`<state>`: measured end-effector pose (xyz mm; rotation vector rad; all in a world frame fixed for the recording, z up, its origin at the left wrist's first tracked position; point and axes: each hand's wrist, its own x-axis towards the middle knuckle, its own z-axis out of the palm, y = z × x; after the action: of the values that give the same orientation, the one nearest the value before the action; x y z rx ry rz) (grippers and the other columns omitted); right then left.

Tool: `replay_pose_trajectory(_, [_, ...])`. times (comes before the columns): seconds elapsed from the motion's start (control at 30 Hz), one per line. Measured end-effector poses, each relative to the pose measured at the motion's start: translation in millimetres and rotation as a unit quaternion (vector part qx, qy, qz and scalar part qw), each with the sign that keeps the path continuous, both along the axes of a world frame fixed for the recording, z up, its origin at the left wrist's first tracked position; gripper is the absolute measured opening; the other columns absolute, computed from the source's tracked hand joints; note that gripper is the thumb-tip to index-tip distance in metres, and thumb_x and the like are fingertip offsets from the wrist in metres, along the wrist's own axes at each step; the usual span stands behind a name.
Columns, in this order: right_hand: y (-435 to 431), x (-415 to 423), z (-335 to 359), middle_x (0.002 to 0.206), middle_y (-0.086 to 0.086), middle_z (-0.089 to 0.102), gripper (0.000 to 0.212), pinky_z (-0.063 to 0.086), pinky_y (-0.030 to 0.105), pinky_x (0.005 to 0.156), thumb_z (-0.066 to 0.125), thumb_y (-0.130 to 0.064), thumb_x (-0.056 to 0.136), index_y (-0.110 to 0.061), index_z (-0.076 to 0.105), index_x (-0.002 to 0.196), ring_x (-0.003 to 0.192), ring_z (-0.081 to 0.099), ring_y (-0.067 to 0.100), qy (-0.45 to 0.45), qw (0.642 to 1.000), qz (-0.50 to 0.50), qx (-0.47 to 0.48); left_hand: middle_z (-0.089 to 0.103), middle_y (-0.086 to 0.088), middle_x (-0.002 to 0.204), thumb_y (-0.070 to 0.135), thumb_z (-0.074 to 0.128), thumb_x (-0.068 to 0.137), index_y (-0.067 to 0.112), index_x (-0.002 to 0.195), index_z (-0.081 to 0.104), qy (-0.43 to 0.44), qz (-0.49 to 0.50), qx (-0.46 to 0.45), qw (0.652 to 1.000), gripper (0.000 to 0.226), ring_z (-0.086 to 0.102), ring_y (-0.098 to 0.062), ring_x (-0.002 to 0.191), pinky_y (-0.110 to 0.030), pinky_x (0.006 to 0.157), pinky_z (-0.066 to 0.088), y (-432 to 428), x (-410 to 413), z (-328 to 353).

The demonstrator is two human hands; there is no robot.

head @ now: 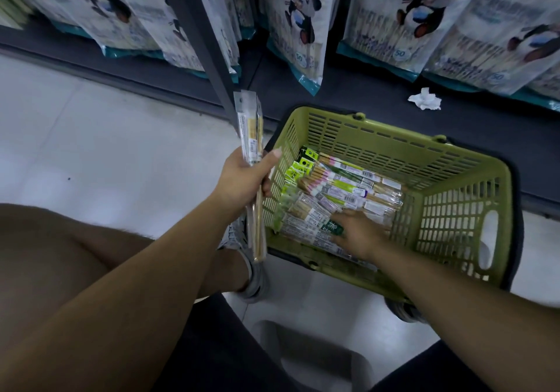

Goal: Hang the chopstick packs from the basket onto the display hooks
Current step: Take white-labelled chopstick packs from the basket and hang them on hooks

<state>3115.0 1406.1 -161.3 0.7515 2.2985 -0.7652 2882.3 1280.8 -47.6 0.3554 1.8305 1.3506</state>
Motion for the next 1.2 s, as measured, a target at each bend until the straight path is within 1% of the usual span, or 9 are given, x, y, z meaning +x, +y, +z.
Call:
replay_pose_trajectory(0.1, [-5, -3, -9, 0.144, 0.010, 0.049, 0.061, 0.048, 0.040, 0.096, 0.067, -0.043, 0.095, -0.019, 0.046, 0.147, 0.130, 0.047, 0.032, 0.009, 0.999, -0.029, 0.039, 0.049, -0.008, 0.064, 0.016, 0.072, 0.097, 0.008, 0.090, 0.049, -0.023, -0.003, 0.016, 1.000, 0.025, 0.051, -0.020, 0.048, -0.032, 0.051, 0.054, 2, -1, -2])
replay_pose_trajectory(0.33, [-14, -14, -15, 0.121, 0.010, 0.060, 0.042, 0.044, 0.032, 0.074, 0.071, -0.041, 0.093, -0.015, 0.060, 0.123, 0.106, 0.060, 0.029, 0.027, 0.994, -0.097, 0.039, 0.056, -0.004, 0.063, 0.013, 0.069, 0.099, 0.007, 0.095, 0.052, -0.016, -0.008, 0.009, 1.000, 0.018, 0.056, -0.020, 0.048, -0.037, 0.054, 0.059, 5, 0, -4])
replay_pose_trajectory(0.5, [-14, -15, -13, 0.111, 0.011, 0.058, 0.019, 0.051, 0.038, 0.083, 0.073, -0.032, 0.093, -0.014, 0.067, 0.098, 0.098, 0.059, 0.030, 0.064, 0.986, -0.149, 0.023, 0.057, -0.004, 0.063, 0.014, 0.069, 0.099, 0.008, 0.095, 0.054, -0.010, -0.013, 0.004, 1.000, 0.016, 0.057, -0.021, 0.049, -0.038, 0.055, 0.060, 5, -2, -6])
replay_pose_trajectory(0.6, [-19, -17, -13, 0.113, 0.011, 0.058, 0.021, 0.050, 0.041, 0.080, 0.072, -0.031, 0.095, -0.013, 0.063, 0.101, 0.097, 0.057, 0.031, 0.057, 0.988, -0.140, 0.033, 0.058, -0.002, 0.062, 0.015, 0.069, 0.099, 0.010, 0.095, 0.054, -0.009, -0.016, 0.001, 1.000, 0.016, 0.058, -0.022, 0.050, -0.037, 0.055, 0.058, 5, -3, -7])
replay_pose_trajectory(0.67, [-19, -18, -12, 0.111, 0.011, 0.061, 0.028, 0.047, 0.038, 0.073, 0.072, -0.033, 0.094, -0.012, 0.059, 0.107, 0.097, 0.059, 0.031, 0.055, 0.987, -0.143, 0.041, 0.058, -0.003, 0.062, 0.016, 0.069, 0.099, 0.010, 0.095, 0.054, -0.010, -0.015, 0.000, 1.000, 0.016, 0.057, -0.023, 0.049, -0.036, 0.055, 0.057, 5, -3, -8])
replay_pose_trajectory(0.77, [-16, -20, -12, 0.110, 0.010, 0.062, 0.036, 0.049, 0.035, 0.073, 0.073, -0.037, 0.093, -0.011, 0.062, 0.114, 0.101, 0.061, 0.031, 0.054, 0.991, -0.115, 0.049, 0.057, -0.003, 0.062, 0.016, 0.069, 0.099, 0.009, 0.094, 0.054, -0.012, -0.012, -0.001, 1.000, 0.017, 0.057, -0.023, 0.049, -0.035, 0.054, 0.056, 5, -2, -9])
replay_pose_trajectory(0.9, [-14, -21, -14, 0.105, 0.010, 0.060, 0.029, 0.043, 0.032, 0.070, 0.072, -0.037, 0.093, -0.011, 0.065, 0.105, 0.097, 0.058, 0.028, 0.042, 0.995, -0.077, 0.039, 0.057, -0.003, 0.062, 0.015, 0.068, 0.099, 0.009, 0.094, 0.053, -0.011, -0.012, -0.001, 1.000, 0.017, 0.057, -0.023, 0.049, -0.035, 0.054, 0.056, 5, -2, -9])
replay_pose_trajectory(1.03, [-13, -20, -16, 0.088, 0.005, 0.058, 0.020, 0.036, 0.031, 0.061, 0.070, -0.033, 0.094, -0.016, 0.060, 0.095, 0.080, 0.055, 0.025, 0.056, 0.992, -0.110, 0.018, 0.057, -0.003, 0.062, 0.015, 0.068, 0.099, 0.008, 0.096, 0.053, -0.016, -0.013, -0.001, 1.000, 0.017, 0.057, -0.023, 0.049, -0.034, 0.053, 0.056, 5, -1, -8])
replay_pose_trajectory(1.2, [4, -15, -4, 0.074, -0.008, 0.051, 0.018, 0.035, 0.028, 0.057, 0.070, -0.028, 0.095, -0.024, 0.053, 0.089, 0.072, 0.056, 0.023, 0.105, 0.979, -0.170, -0.037, 0.056, -0.005, 0.065, 0.013, 0.066, 0.100, 0.007, 0.097, 0.053, -0.023, -0.008, -0.004, 1.000, 0.015, 0.055, -0.021, 0.050, -0.035, 0.054, 0.056, 7, 1, -3])
